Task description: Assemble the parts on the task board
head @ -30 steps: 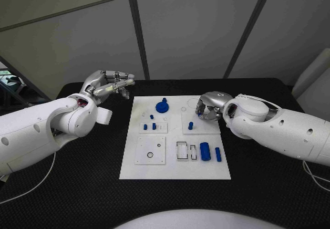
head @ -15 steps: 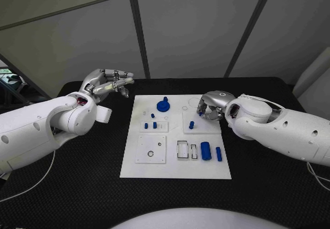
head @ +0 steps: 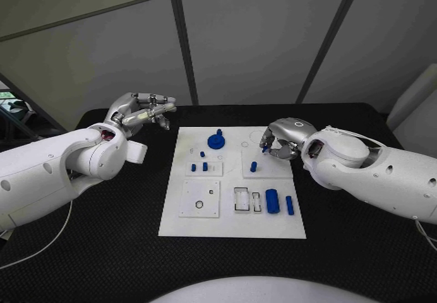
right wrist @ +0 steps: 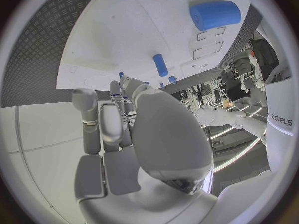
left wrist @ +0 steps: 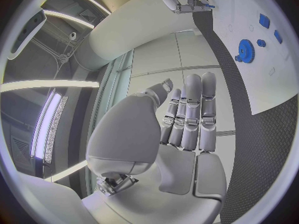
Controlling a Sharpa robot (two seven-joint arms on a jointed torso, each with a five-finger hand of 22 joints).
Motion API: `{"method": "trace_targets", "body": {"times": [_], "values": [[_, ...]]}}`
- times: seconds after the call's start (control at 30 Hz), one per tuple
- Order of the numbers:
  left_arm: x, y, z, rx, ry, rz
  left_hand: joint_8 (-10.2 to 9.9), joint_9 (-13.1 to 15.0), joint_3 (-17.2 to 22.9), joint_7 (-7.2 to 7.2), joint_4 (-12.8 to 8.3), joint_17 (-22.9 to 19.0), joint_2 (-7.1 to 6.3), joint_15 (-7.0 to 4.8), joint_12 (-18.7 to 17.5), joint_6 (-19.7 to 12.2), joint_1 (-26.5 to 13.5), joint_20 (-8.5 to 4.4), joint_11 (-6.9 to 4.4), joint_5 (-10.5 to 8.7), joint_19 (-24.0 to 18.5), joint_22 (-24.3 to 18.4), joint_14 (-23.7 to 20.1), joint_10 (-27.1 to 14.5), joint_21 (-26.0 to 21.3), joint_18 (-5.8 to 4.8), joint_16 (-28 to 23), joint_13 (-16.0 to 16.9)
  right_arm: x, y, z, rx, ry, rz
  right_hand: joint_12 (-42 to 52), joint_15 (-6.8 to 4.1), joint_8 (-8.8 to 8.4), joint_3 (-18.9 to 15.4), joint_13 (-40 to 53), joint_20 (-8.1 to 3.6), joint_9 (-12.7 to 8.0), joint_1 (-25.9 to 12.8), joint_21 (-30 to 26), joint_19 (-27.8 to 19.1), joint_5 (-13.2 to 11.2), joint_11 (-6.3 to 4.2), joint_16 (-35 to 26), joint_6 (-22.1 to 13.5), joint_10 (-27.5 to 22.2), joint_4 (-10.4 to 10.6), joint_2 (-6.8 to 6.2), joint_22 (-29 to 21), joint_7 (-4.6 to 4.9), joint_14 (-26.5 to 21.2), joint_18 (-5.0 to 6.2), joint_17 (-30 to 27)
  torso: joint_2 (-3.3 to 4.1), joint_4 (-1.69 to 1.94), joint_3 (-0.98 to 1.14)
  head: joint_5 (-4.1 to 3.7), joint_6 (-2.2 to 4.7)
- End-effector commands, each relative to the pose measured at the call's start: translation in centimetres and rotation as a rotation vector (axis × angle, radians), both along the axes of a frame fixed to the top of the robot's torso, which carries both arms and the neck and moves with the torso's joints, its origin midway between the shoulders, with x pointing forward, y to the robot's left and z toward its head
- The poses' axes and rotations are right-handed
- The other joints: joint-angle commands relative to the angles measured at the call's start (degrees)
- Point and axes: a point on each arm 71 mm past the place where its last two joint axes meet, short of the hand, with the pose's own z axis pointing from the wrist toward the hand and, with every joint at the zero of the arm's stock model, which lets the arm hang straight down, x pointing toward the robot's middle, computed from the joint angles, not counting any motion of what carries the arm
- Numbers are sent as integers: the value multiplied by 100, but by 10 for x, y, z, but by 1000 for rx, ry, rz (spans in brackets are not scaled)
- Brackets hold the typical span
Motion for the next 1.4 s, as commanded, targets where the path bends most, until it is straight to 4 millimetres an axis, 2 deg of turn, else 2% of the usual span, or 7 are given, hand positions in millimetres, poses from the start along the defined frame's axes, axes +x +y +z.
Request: {"method": "trace_targets", "body": {"times": [0.03,0.3,0.53,0.67,0.8,1.07,1.4], "values": [[1,0,1,-15,2,7,31,-4,-9,19,13,-5,43,7,25,1,-6,16,29,-7,24,-9,-28,-24,-25,-101,-23,-7,-6,6,9,48,-50,19,-10,-49,22,38,6,-11,0,-25,32,39,-24,-9,32,35,45,-3,42,11,9,224,-61,7,0,-2,1,-2,10],[1,-2,0,-18,5,1,31,-4,-9,19,13,-5,43,7,25,1,-6,16,29,-7,24,-9,-28,-24,-25,-101,-23,-7,-27,35,21,116,-52,110,-22,-59,20,57,8,-3,1,-41,51,42,-22,-9,36,36,47,-14,41,31,12,220,-66,6,6,8,3,41,26],[2,-6,-1,-20,10,-7,31,-5,-13,21,18,-8,43,8,27,-6,-15,17,30,-9,26,-16,-29,-33,-33,-101,-26,-8,-42,71,27,161,-15,199,-31,-63,18,66,10,4,3,-64,57,39,-27,-9,40,36,46,-13,44,35,13,218,-67,7,9,-3,-4,161,-4],[2,-11,-1,-24,13,-18,31,-5,-13,21,18,-8,43,8,27,-6,-15,17,30,-9,26,-16,-29,-33,-33,-101,-26,-8,-44,88,26,176,9,238,-41,-64,14,77,10,8,2,-78,61,35,-27,-8,38,30,41,-14,51,38,14,214,-66,0,11,22,-15,186,-34],[2,-13,-1,-24,15,-21,30,-5,-16,21,18,-10,40,9,27,-9,-18,18,31,-9,26,-19,-30,-37,-36,-100,-27,-8,-47,99,17,169,38,263,-49,-66,10,89,11,12,2,-85,69,35,-22,-7,40,25,37,-21,57,47,15,212,-67,0,17,2,-3,244,-51],[1,-18,-1,-28,18,-31,30,-5,-17,22,18,-11,40,9,28,-11,-19,18,32,-9,27,-21,-30,-39,-38,-100,-28,-8,-51,121,-4,95,106,319,-59,-68,5,101,12,16,2,-93,80,36,-11,-6,40,18,34,-32,60,58,18,208,-68,-4,11,14,-6,353,-120],[1,-22,-1,-31,20,-40,30,-5,-17,22,18,-11,40,9,28,-11,-19,18,32,-9,27,-21,-30,-39,-38,-100,-28,-8,-56,129,-23,50,158,329,-77,-62,-2,100,14,24,3,-138,90,28,-6,2,35,8,25,-35,52,68,24,199,-68,-22,10,2,-7,444,-177]]}}
